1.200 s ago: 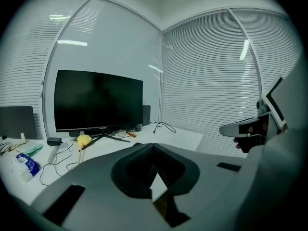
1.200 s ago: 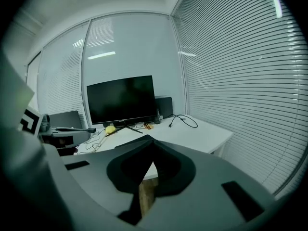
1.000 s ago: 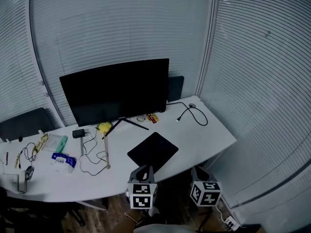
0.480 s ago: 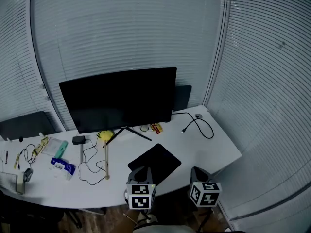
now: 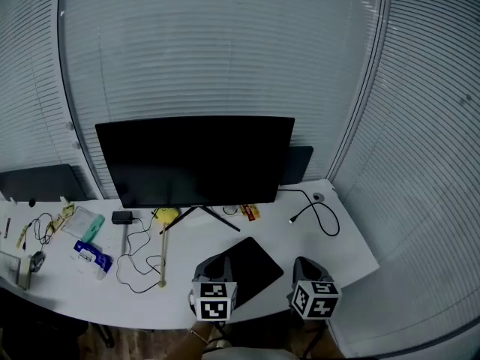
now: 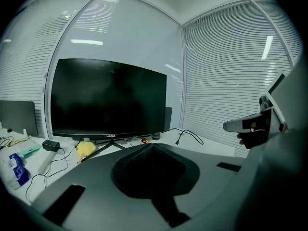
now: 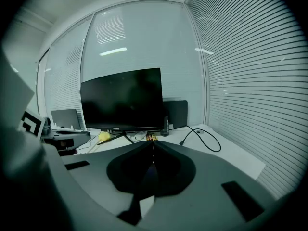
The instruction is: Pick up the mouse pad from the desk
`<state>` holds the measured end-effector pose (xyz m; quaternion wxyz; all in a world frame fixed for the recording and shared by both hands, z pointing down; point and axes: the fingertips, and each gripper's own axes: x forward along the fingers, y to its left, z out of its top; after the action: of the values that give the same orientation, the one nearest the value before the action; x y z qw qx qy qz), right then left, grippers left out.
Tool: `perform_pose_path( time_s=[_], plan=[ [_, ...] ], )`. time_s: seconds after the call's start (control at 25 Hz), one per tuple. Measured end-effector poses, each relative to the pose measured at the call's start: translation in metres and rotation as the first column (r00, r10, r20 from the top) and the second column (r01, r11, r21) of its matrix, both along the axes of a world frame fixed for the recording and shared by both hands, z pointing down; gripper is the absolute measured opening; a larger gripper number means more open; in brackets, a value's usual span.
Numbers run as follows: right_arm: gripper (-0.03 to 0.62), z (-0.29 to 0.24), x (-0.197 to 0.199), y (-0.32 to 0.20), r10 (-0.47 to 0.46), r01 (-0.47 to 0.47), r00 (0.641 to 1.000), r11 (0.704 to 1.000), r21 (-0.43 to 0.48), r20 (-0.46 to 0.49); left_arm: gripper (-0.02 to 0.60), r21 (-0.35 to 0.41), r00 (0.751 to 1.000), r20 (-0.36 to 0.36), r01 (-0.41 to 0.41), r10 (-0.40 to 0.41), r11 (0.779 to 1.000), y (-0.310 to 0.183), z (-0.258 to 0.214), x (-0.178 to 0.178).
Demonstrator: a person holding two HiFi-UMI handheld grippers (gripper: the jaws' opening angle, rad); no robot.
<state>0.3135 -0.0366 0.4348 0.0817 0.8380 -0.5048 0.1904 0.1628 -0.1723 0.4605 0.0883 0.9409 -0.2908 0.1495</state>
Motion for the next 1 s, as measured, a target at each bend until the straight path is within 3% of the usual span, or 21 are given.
perform_pose_path(
  time_s=[0.32, 0.6, 0.84, 1.0],
  plan=[
    [0.032, 0.016, 0.016, -0.031, -0.048, 0.050, 0.998, 0.997, -0.060, 0.031, 0.017, -0.057, 0.997, 0.021, 0.076, -0.074, 0.996, -0.029, 0.017, 0.004],
    [0.032, 0.030, 0.023, -0.057, -0.100, 0.106, 0.993, 0.990, -0.095, 0.069, 0.017, -0.090, 0.986, 0.059, 0.161, -0.156, 0.983, -0.042, 0.030, -0.014],
    [0.032, 0.032, 0.033, -0.089, -0.190, 0.198, 0.978, 0.975, -0.101, 0.087, 0.017, -0.100, 0.958, 0.079, 0.284, -0.277, 0.954, -0.052, 0.030, -0.032],
    [0.032, 0.031, 0.035, -0.114, -0.287, 0.295, 0.953, 0.951, -0.094, 0.091, 0.017, -0.093, 0.925, 0.083, 0.378, -0.372, 0.921, -0.054, 0.024, -0.041]
  ],
)
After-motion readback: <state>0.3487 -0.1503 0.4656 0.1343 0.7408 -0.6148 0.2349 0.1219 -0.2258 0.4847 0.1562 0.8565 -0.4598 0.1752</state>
